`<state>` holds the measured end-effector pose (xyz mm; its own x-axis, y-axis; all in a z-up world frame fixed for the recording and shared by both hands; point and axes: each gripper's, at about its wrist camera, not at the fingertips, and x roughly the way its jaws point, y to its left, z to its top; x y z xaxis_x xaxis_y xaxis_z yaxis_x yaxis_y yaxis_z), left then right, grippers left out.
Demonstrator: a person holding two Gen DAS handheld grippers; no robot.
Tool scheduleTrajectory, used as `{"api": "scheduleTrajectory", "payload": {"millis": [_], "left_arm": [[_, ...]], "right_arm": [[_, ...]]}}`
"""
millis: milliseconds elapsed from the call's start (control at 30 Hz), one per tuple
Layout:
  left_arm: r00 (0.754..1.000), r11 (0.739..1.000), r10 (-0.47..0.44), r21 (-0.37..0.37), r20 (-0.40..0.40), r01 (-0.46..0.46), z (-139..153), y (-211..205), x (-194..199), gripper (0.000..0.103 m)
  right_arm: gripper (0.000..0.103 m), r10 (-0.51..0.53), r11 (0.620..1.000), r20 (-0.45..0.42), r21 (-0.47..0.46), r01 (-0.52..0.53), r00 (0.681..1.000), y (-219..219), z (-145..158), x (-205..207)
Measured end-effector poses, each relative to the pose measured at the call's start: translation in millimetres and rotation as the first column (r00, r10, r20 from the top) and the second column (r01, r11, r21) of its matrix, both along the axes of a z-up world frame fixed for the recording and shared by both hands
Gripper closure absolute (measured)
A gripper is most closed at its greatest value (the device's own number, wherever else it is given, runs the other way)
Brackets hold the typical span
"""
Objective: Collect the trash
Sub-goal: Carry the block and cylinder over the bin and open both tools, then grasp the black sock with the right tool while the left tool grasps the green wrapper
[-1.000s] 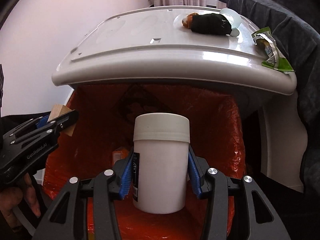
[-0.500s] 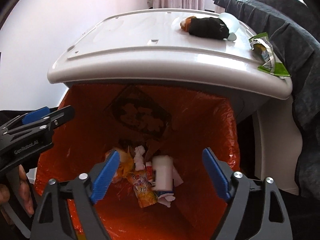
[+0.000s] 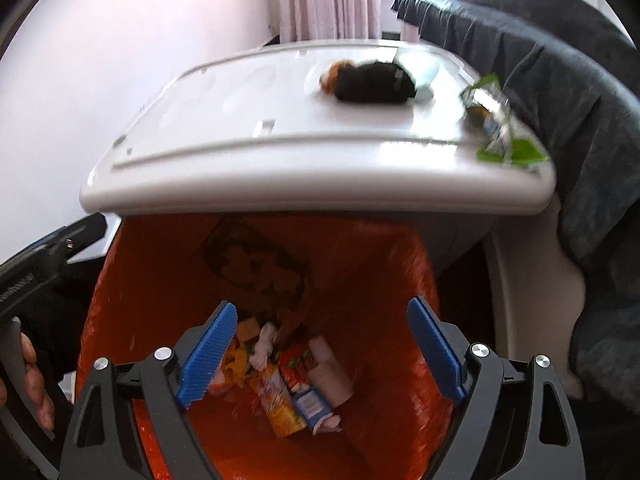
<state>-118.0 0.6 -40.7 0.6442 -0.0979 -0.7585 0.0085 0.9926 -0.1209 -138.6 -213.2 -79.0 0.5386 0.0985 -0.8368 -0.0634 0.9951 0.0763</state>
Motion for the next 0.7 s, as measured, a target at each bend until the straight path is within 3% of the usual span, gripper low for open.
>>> {"api": "scheduleTrajectory", "payload": {"millis": [200, 333, 567, 700], "left_arm": [[0.989, 0.997, -0.064, 0.047, 0.132, 0.058, 43.0, -21.7, 27.9, 0.022], [0.982, 0.996, -0.089, 0.039, 0.167, 0.083, 54.2, -33.2, 51.0, 0.022], [0.979, 0.995, -0.101, 0.018, 0.176, 0.099, 44.3, -42.1, 68.7, 0.022], [0.986, 0.994, -0.109, 0.008, 0.129, 0.109, 27.3, -42.2, 73.4, 0.022]], "right_arm": [[0.017, -0.027, 1.000, 0.091, -0.009, 0.028, 0.995, -17.1, 41.5, 27.9], [0.017, -0.019, 0.999, 0.142, -0.046, 0.025, 0.990, -24.3, 61.8, 59.8], [0.016, 0.009, 0.992, 0.149, -0.125, 0.009, 0.989, -18.1, 57.4, 135.6], [0.016, -0.012, 0.990, 0.115, -0.138, 0.028, 0.993, -11.6, 39.7, 187.2]]}}
